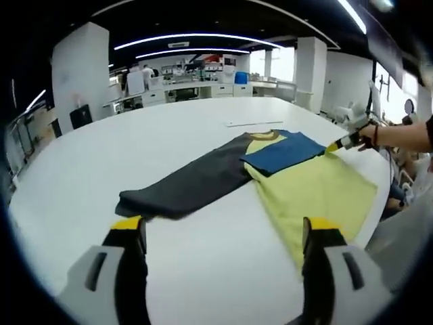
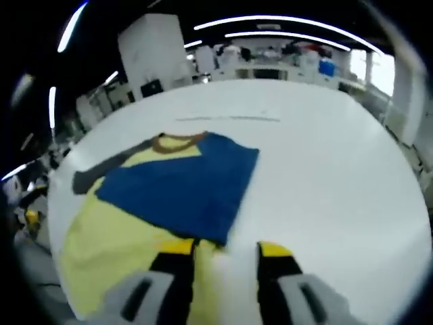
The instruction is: Fold the garment on the visible template until the final outline fits inside the template.
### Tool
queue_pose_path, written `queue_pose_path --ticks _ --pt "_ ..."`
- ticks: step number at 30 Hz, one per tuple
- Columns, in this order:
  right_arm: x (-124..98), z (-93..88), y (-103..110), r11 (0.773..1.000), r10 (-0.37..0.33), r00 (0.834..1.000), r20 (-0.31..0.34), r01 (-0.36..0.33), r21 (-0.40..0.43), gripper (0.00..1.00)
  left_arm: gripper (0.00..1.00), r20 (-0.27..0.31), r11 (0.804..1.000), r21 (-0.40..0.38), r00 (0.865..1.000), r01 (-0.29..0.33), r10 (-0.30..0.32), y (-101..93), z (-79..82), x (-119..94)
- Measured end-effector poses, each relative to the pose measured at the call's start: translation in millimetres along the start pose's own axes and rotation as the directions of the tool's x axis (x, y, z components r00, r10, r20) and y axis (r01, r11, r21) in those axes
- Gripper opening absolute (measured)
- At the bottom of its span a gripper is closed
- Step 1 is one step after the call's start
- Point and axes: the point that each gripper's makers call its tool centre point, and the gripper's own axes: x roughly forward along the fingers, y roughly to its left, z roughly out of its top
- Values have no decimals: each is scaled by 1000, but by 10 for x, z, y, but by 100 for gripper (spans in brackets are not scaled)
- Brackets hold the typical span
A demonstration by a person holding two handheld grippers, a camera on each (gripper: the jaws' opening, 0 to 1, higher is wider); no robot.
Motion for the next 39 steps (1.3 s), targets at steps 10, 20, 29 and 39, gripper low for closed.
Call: queue_pose_path --ticks 10,20,29,39 --pt "-219 152 219 995 95 991 90 -96 2 83 82 -7 991 -49 992 -126 126 616 -64 42" --pt "-564 227 461 985 160 973 170 -146 -88 99 60 21 954 -180 969 -240 248 1127 -97 121" --pt "-808 220 609 982 176 961 212 -157 -107 99 44 -10 913 -264 947 -311 320 1484 -308 335" --pt "-952 106 703 978 145 966 216 -107 -180 99 35 -45 878 -336 937 -342 348 1449 -458 517"
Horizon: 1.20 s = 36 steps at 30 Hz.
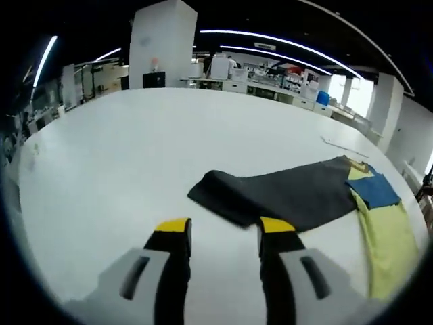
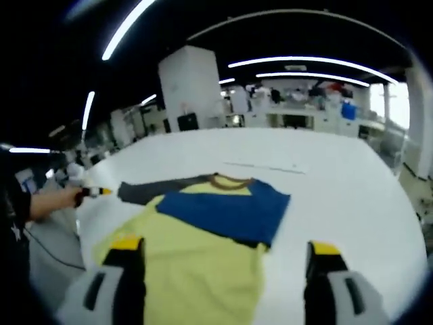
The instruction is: Fold the garment on the visible template until the final outline fits inside the template.
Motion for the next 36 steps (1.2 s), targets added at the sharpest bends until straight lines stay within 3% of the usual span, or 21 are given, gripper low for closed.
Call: queue_pose_path --ticks 7,22,26,28,30,32,36 --pt "-72 -10 92 1000 -2 1000 17 2 26 99 31 -22 1000 -15 1000 -13 12 -146 -75 22" --pt "-98 -162 81 998 -57 998 -33 55 -41 99 21 -55 996 -60 997 -59 55 -92 -49 248" --pt "-108 -210 57 997 -65 997 -44 63 -38 99 16 -81 993 -61 992 -105 100 -68 -45 265" --pt "-123 -235 55 996 -73 996 -56 71 -47 99 13 -85 989 -99 991 -109 101 -89 -49 281" --pt "-128 -247 47 996 -80 995 -60 76 -55 99 7 -88 971 -218 993 -102 85 -149 -62 295" --pt "-130 -259 37 995 -85 994 -63 81 -58 99 3 -87 955 -276 992 -113 92 -132 -56 289" --pt "-123 -275 42 995 -86 994 -63 83 -47 99 1 -97 957 -270 992 -107 84 -103 -51 275"
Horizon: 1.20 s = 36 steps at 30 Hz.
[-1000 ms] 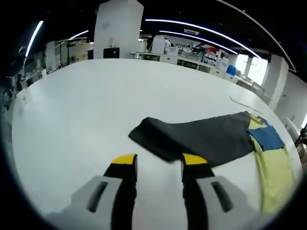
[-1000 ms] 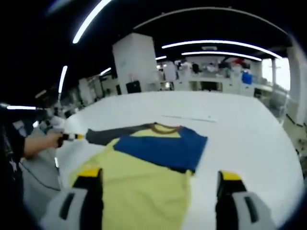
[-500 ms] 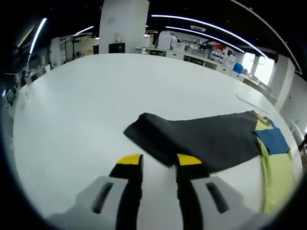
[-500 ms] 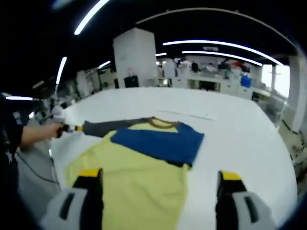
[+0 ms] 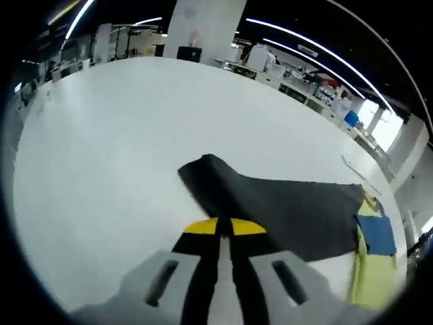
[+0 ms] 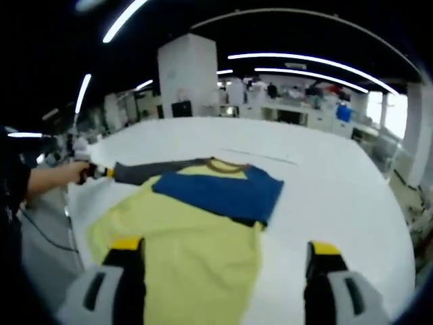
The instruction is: Fold the garment on the visible template until the final outline fits inside the template.
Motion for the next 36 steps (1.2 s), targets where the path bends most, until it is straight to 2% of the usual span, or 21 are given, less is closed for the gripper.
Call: queue_pose_path --ticks 8,10,14,22,28,32,36 --pt "0 1 52 1000 12 1000 2 -12 3 99 0 -8 997 58 999 42 -42 111 16 -149" --pt "-14 15 71 1000 20 1000 2 -20 0 99 0 -27 996 87 999 37 -35 183 6 -197" --pt "-31 10 98 999 43 999 -4 -43 -3 99 0 -19 996 78 999 41 -39 288 31 -289" --pt "-72 -59 186 995 82 996 -45 -84 -57 99 0 -12 994 105 1000 11 -10 472 28 -372" --pt "-79 -98 199 995 80 996 -47 -82 -49 99 0 -16 988 154 1000 -22 24 619 66 -361" --pt "-91 -121 193 996 78 996 -52 -80 -46 99 0 -39 981 189 999 -29 38 634 37 -353" --pt "-119 -102 185 996 72 996 -46 -74 -45 99 0 -52 983 180 998 -32 42 637 19 -339"
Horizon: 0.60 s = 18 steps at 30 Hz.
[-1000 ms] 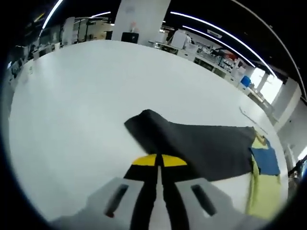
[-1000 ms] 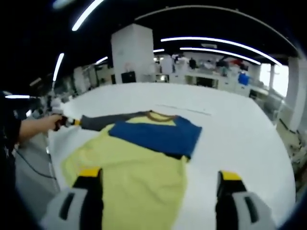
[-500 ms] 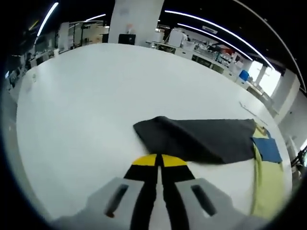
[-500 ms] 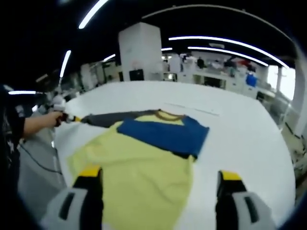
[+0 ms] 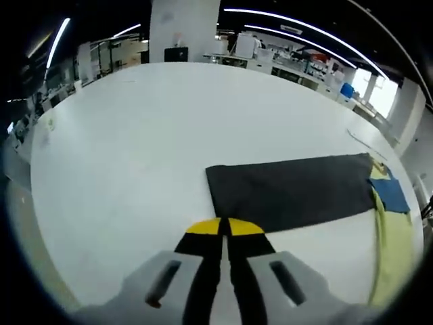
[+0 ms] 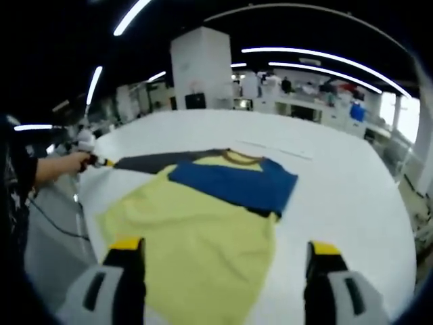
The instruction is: Fold the garment on the visible template until the final outline fits inside the template.
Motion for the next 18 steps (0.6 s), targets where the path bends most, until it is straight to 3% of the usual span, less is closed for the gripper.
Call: queue_pose_path --ticks 2,8,12,18 --pt "-15 5 1 1000 0 1000 2 0 -1 99 2 -1 1000 4 1000 -6 6 14 1 8" --pt "-42 -15 -12 1000 -5 1000 -4 5 -4 99 23 7 1000 -13 1000 8 -7 -12 34 39" --pt "-56 -16 -3 1000 -11 1000 -2 11 -7 99 24 8 999 -32 1000 13 -13 -22 13 62" --pt "-53 -5 58 1000 -3 1000 2 3 -6 99 19 -5 1000 -24 1000 2 -2 -13 -28 70"
